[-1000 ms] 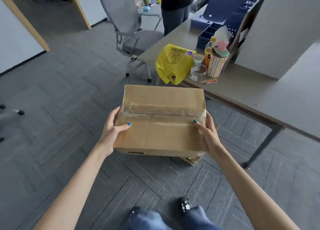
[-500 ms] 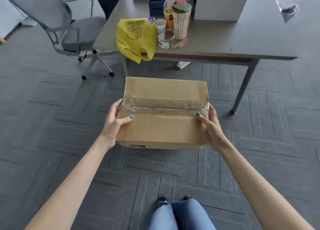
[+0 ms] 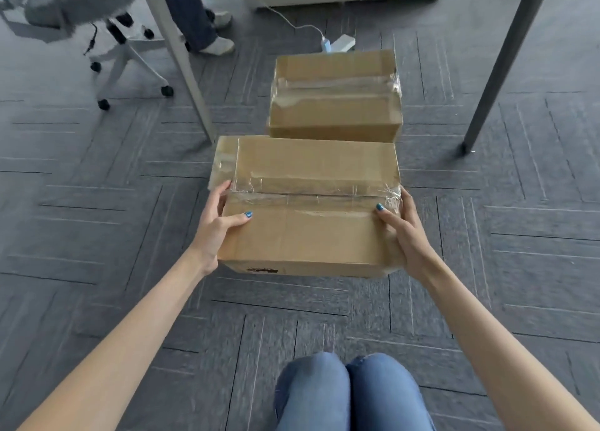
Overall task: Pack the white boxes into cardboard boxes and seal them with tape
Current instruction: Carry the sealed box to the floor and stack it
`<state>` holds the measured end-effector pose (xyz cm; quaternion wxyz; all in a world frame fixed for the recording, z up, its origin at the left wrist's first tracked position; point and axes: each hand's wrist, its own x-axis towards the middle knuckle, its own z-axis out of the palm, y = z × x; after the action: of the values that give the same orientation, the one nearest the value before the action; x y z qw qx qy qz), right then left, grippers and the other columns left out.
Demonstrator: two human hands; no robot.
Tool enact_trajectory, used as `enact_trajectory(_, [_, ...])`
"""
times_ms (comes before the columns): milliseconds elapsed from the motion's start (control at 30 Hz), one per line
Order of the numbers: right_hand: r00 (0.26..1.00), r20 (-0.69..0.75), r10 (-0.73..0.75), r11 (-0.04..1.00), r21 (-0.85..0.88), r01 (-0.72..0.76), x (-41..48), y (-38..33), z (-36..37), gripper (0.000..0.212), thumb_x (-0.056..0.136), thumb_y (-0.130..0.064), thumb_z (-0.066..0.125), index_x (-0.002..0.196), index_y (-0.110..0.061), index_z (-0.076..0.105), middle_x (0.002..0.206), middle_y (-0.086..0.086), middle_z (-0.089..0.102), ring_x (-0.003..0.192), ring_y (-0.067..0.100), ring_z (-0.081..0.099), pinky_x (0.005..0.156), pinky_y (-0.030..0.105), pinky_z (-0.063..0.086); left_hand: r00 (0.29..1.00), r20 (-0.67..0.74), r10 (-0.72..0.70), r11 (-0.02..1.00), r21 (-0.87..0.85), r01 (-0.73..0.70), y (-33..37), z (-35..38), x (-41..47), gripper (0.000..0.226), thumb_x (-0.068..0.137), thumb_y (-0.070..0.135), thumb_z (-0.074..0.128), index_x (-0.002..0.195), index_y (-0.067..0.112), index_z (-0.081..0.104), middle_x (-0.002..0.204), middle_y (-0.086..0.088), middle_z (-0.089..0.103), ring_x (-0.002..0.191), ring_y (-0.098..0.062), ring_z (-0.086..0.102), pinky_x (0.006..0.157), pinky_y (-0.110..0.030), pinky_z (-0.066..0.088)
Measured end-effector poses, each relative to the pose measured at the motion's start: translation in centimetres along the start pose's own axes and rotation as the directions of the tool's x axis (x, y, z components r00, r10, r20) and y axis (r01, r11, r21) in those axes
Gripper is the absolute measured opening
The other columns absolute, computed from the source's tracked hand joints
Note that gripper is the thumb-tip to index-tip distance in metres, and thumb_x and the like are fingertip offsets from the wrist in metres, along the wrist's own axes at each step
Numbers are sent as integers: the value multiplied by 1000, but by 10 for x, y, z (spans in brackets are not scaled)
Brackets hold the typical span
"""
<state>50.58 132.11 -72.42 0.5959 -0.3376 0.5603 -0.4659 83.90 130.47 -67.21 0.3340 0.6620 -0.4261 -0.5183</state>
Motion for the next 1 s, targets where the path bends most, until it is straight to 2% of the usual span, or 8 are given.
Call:
enact_trajectory(200, [1000, -5, -7, 1000, 1, 7, 53, 120, -27, 59, 95, -14, 59, 146, -33, 37, 133, -11, 59, 122, 13, 57, 96, 30, 48, 1000, -5, 2, 1000, -25, -3, -119, 42, 60, 77, 73, 29, 73, 139, 53, 41, 151, 15, 37, 139, -10, 33, 113, -44, 31])
enact_trajectory(333, [1000, -4, -10, 1000, -7, 10, 84, 182, -40, 60, 95, -12, 58, 148, -30, 34, 135, -9, 56, 116, 8, 59, 84, 20, 51, 1000, -27, 9, 999, -46, -10, -181, 66, 94, 69, 88, 13, 67, 143, 45, 38, 146, 10, 42, 125, -10, 46, 92, -33, 44])
enact_trajectory(433, [1000, 6, -23, 999, -31, 23, 105, 217, -47, 58, 96, -14, 59, 146, -31, 35, 135, -8, 56, 118, 12, 59, 93, 30, 52, 1000, -30, -3, 997, -72, 1, -217, 81, 116, 67, 90, 10, 64, 144, 41, 38, 137, 9, 48, 113, -6, 52, 76, -29, 46])
enact_trajectory(500, [999, 10, -36, 998, -51, 37, 116, 237, -52, 54, 96, -14, 58, 142, -34, 37, 136, -8, 54, 122, 14, 56, 104, 39, 47, 1000, -28, -10, 996, -88, 7, -237, 90, 129, 66, 90, 10, 64, 143, 40, 38, 132, 8, 52, 110, -9, 55, 77, -32, 48])
enact_trajectory(567, [998, 9, -54, 996, -70, 55, 126, 254, -56, 52, 97, -12, 56, 139, -35, 37, 138, -8, 52, 125, 13, 53, 109, 41, 42, 1000, -18, -9, 996, -92, 7, -254, 99, 140, 65, 90, 10, 64, 143, 38, 39, 125, 8, 55, 107, -13, 58, 78, -35, 49])
enact_trajectory(733, [998, 1, -65, 989, -136, 64, 146, 291, -66, 53, 97, -13, 57, 142, -32, 36, 135, -11, 52, 124, 14, 52, 110, 44, 40, 1000, 7, -11, 996, -93, 12, -289, 116, 167, 65, 89, 9, 64, 143, 36, 39, 121, 6, 56, 104, -16, 58, 75, -36, 48])
enact_trajectory(833, [998, -6, -65, 986, -156, 64, 149, 306, -72, 55, 97, -13, 56, 144, -32, 34, 134, -13, 52, 123, 9, 52, 110, 41, 41, 999, 29, -18, 995, -93, 21, -306, 125, 178, 65, 89, 9, 64, 143, 36, 39, 123, 6, 56, 107, -17, 58, 76, -37, 48])
enact_trajectory(1000, [998, 0, -61, 976, -208, 60, 150, 313, -73, 61, 98, -17, 56, 150, -31, 28, 131, -20, 52, 114, -5, 53, 103, 26, 43, 999, 35, -1, 998, -69, 4, -323, 128, 184, 67, 89, 10, 65, 145, 36, 37, 128, 8, 56, 113, -17, 57, 81, -37, 49])
